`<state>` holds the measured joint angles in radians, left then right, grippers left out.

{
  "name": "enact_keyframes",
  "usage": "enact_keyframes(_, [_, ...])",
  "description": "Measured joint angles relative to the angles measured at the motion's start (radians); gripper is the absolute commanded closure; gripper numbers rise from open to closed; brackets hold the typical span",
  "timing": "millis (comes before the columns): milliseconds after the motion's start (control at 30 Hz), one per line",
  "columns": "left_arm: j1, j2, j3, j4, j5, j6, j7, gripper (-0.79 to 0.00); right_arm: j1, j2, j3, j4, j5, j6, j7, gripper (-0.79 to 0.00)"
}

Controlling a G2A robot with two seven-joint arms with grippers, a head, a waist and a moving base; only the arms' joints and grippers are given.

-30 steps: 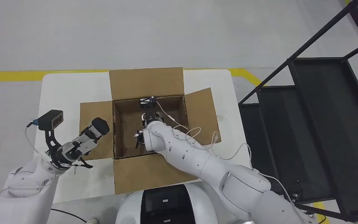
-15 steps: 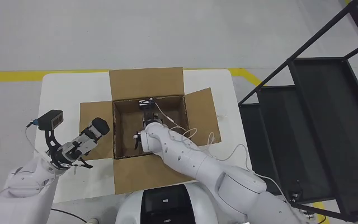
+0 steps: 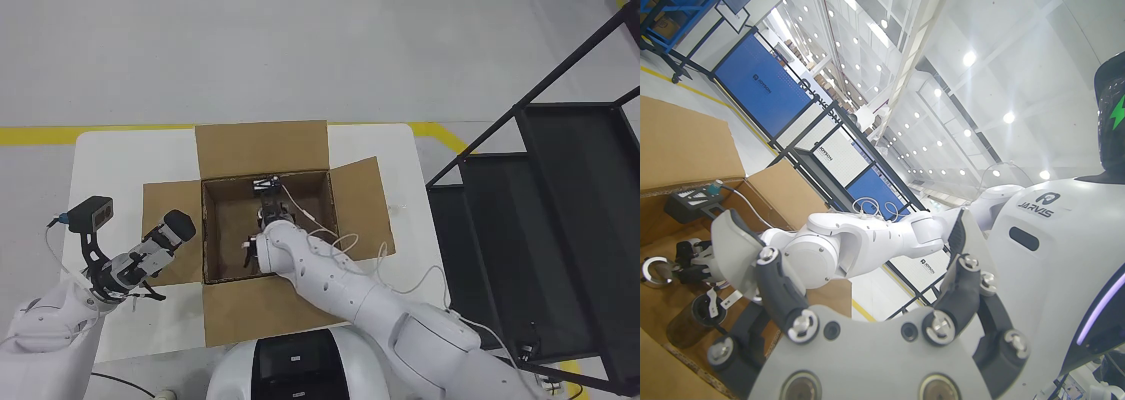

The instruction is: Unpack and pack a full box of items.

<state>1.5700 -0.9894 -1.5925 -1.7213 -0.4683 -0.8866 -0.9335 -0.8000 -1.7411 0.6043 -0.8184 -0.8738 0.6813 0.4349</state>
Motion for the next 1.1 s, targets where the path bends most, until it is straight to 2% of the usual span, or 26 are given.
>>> enact_keyframes(33, [0.0,0.0,0.0,0.0,0.0,0.0,0.0,-0.785,-0.001,0.0,0.003,0.002,-0.001,-0.002,0.002,-0.212])
enact_keyframes(100, [0.0,0.0,0.0,0.0,0.0,0.0,0.0,-0.785,-0.002,-0.001,0.011,0.004,-0.003,-0.008,0.004,-0.022])
enact_keyframes(133, [0.0,0.0,0.0,0.0,0.0,0.0,0.0,-0.785,-0.002,-0.002,0.014,0.005,-0.004,-0.011,0.004,0.0])
enact_keyframes(400, [0.0,0.0,0.0,0.0,0.0,0.0,0.0,-0.785,-0.009,-0.004,0.047,-0.017,-0.026,-0.005,-0.009,0.0])
enact_keyframes(667, [0.0,0.0,0.0,0.0,0.0,0.0,0.0,-0.785,-0.093,0.025,0.056,-0.168,-0.145,0.001,0.005,0.0])
enact_keyframes(933, [0.0,0.0,0.0,0.0,0.0,0.0,0.0,-0.785,-0.261,0.093,0.138,-0.481,-0.299,-0.056,0.047,0.0])
enact_keyframes(1100, [0.0,0.0,0.0,0.0,0.0,0.0,0.0,-0.785,-0.39,0.141,0.237,-0.723,-0.324,-0.173,0.151,0.0])
